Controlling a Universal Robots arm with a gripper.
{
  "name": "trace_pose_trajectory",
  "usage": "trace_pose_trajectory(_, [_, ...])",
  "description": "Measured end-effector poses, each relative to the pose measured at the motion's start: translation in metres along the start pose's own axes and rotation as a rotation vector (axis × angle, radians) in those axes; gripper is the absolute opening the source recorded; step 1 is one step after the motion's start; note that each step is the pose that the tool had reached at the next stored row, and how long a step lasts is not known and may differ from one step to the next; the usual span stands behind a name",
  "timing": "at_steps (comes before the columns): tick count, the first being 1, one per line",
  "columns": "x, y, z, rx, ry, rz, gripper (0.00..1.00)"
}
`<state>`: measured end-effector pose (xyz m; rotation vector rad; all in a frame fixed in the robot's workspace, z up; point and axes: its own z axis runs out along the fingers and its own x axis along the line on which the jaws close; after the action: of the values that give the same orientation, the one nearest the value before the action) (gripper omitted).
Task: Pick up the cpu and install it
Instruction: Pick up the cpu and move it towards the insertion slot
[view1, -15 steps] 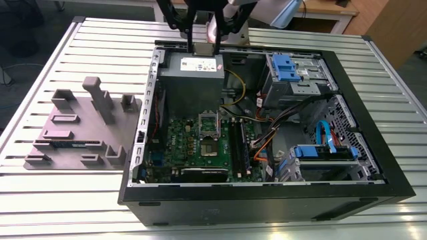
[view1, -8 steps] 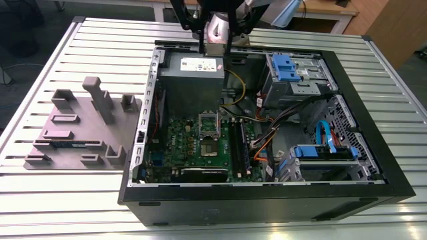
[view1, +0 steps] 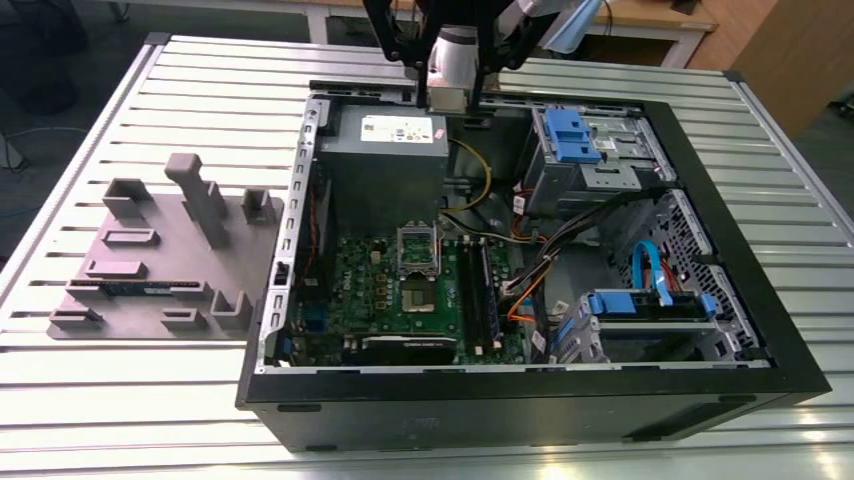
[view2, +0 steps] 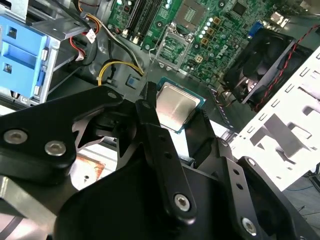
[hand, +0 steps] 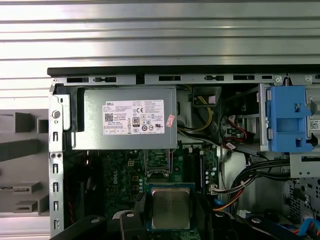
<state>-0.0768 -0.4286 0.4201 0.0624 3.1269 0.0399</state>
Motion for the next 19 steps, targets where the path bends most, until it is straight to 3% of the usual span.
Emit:
trace_pose_trajectory(8, [-0.0001, 0.0000, 0.0014, 0.0002, 0.0001, 0.000, 0.47])
trace_pose_trajectory(19, [0.0001, -0.0004, 0.0141, 0.0001, 0.0000, 0.000, 0.47])
